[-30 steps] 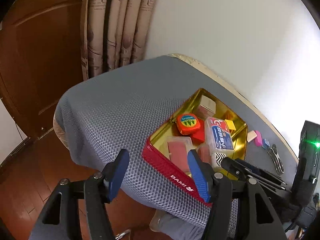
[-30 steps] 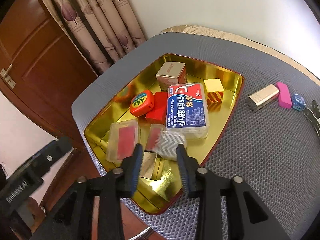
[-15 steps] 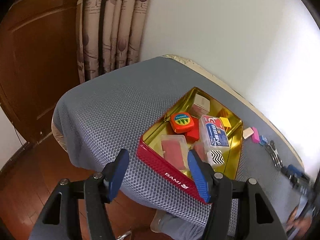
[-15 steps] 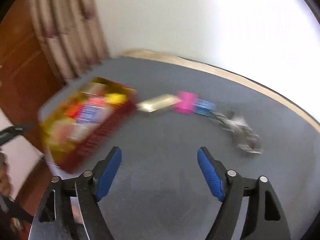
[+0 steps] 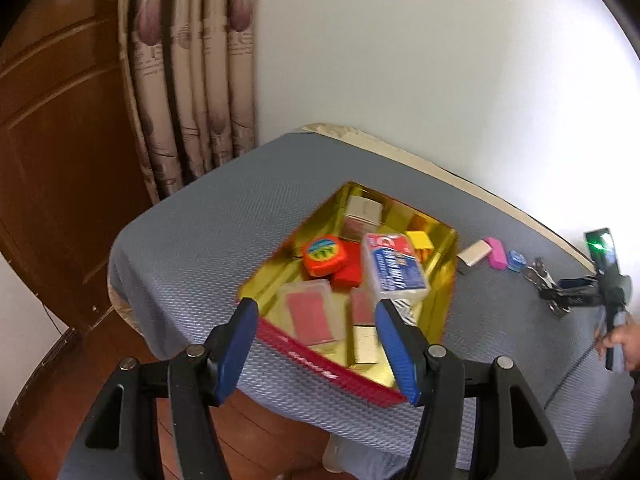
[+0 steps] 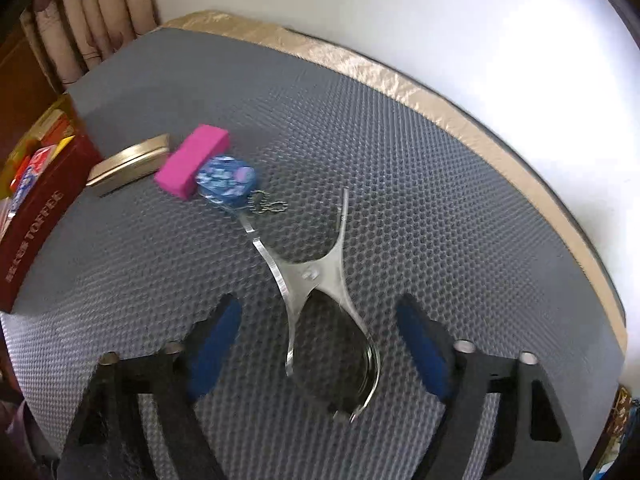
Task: Organize rigid objects
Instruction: 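Grasp the silver metal clip with the right gripper while the left gripper reaches for the gold lighter, then grasp the gold ribbed lighter with the left gripper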
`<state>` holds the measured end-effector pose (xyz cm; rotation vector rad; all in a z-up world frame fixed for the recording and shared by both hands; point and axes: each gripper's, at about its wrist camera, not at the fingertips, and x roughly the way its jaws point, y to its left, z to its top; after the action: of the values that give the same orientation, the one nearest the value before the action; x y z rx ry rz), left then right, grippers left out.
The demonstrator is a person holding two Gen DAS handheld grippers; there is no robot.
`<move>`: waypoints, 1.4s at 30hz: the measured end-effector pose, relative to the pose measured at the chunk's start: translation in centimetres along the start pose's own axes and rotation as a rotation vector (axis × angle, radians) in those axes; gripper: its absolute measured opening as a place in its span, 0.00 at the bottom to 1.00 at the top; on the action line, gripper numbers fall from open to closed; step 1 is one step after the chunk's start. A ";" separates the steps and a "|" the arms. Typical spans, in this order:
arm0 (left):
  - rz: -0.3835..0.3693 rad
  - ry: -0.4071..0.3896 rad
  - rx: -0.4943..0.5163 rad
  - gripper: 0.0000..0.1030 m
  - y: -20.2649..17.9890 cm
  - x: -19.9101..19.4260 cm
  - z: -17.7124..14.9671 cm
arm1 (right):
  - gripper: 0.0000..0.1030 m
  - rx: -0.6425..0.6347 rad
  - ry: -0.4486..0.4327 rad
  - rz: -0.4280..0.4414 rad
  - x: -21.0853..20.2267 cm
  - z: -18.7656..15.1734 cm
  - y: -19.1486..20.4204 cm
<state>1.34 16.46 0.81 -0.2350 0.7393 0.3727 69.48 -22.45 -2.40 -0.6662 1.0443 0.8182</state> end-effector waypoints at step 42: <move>-0.358 0.484 0.764 0.60 -25.1 23.9 6.2 | 0.36 0.564 -0.229 0.253 -7.5 -20.5 -7.0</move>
<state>31.59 1.65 -9.33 0.2778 1.2367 -0.3325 63.58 -44.59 -2.25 0.0387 1.0941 0.7460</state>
